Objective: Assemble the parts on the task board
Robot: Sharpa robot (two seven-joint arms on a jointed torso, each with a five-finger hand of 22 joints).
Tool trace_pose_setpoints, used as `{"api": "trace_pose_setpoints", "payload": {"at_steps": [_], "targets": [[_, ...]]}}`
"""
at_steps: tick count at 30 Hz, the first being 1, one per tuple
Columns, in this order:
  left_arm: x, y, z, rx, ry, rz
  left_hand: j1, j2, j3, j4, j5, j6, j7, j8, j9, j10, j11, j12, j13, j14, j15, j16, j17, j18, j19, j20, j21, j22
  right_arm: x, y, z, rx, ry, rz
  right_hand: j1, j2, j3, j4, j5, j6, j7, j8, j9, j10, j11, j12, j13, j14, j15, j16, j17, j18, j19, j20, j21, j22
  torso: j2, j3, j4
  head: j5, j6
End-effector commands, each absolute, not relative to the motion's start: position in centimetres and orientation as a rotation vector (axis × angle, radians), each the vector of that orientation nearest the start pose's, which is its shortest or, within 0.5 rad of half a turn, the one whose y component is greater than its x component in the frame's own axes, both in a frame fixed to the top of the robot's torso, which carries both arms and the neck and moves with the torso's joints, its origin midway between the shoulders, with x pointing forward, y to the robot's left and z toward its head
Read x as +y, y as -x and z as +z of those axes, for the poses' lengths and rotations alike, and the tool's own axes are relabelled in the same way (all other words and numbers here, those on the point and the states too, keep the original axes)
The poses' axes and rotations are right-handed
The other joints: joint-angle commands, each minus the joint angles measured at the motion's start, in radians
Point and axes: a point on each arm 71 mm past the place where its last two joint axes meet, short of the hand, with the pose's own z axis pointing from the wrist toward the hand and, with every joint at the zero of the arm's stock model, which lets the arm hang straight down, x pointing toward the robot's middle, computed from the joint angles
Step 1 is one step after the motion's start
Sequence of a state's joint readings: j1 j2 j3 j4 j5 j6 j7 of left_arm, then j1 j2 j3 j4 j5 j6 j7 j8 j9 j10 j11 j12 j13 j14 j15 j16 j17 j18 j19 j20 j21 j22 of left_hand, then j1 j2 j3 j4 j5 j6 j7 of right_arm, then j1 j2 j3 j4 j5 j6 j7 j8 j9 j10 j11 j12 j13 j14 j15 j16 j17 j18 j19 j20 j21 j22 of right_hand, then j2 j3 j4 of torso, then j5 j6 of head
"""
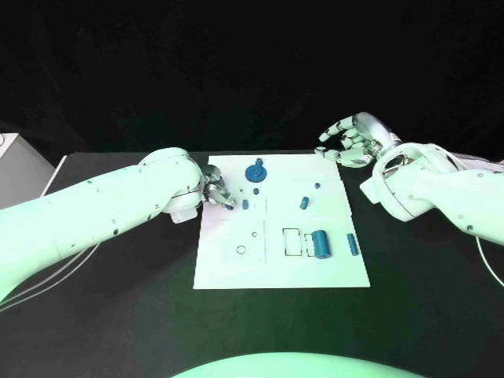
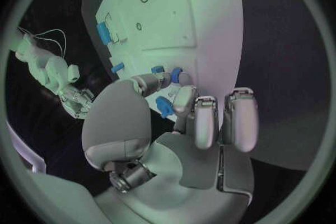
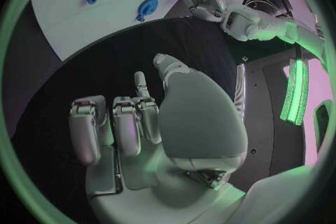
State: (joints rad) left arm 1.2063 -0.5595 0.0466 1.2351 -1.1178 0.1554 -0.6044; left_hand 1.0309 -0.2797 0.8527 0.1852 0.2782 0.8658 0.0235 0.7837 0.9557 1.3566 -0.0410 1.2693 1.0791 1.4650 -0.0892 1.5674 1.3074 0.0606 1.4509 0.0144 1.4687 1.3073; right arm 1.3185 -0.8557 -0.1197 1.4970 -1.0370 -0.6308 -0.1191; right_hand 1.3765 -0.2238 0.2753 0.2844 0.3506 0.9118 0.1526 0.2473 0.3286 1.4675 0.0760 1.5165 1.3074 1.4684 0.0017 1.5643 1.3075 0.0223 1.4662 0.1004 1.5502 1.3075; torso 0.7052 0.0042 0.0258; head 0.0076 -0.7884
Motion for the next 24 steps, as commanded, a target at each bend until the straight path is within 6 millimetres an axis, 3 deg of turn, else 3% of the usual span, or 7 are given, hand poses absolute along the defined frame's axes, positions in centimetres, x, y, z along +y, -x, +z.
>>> {"api": "trace_pose_setpoints", "payload": {"at_steps": [1,16,24], "targets": [[15.64,-52.74,-22.58,2.346,0.233,-0.328,-0.011,0.000,-0.023,0.012,-0.004,0.007,0.000,-0.008,-0.002,-0.001,-0.003,-0.001,0.001,0.106,-0.006,0.003,0.263,-0.011,0.002,-0.001,-0.004,0.056,-23.35,-50.65,-14.52,1.454,-0.336,0.703,-0.012,0.000,0.004,0.000,0.007,-0.007,0.003,0.005,0.001,0.048,-0.004,-0.003,0.219,0.101,-0.005,0.005,0.259,-0.015,0.094,-0.004,-0.006,0.239,0.000,0.0001,0.0002,0.000,0.000],[15.82,-52.93,-22.61,2.337,0.241,-0.320,0.026,0.023,-0.225,0.096,-0.007,0.019,0.003,-0.028,-0.002,-0.006,0.000,-0.002,0.000,0.106,-0.004,0.003,0.263,-0.010,0.001,-0.001,-0.008,0.053,-23.37,-50.62,-14.51,1.454,-0.336,0.703,-0.013,0.000,0.005,0.001,0.006,-0.007,0.003,0.005,0.001,0.047,-0.004,-0.003,0.219,0.101,-0.005,0.004,0.259,-0.015,0.094,-0.004,-0.006,0.239,0.000,-0.0011,0.0001,-0.004,0.003],[16.05,-53.12,-22.61,2.325,0.238,-0.303,0.024,0.036,-0.305,0.106,-0.012,0.022,0.006,-0.032,0.000,-0.007,0.002,-0.002,-0.002,0.106,-0.002,0.003,0.263,-0.010,0.001,0.000,-0.009,0.053,-23.40,-50.60,-14.50,1.454,-0.336,0.703,-0.015,0.000,0.004,0.001,0.006,-0.007,0.003,0.005,0.002,0.048,-0.004,-0.003,0.219,0.101,-0.005,0.004,0.259,-0.015,0.094,-0.004,-0.006,0.240,0.000,-0.0015,0.0002,-0.004,0.004]]}}
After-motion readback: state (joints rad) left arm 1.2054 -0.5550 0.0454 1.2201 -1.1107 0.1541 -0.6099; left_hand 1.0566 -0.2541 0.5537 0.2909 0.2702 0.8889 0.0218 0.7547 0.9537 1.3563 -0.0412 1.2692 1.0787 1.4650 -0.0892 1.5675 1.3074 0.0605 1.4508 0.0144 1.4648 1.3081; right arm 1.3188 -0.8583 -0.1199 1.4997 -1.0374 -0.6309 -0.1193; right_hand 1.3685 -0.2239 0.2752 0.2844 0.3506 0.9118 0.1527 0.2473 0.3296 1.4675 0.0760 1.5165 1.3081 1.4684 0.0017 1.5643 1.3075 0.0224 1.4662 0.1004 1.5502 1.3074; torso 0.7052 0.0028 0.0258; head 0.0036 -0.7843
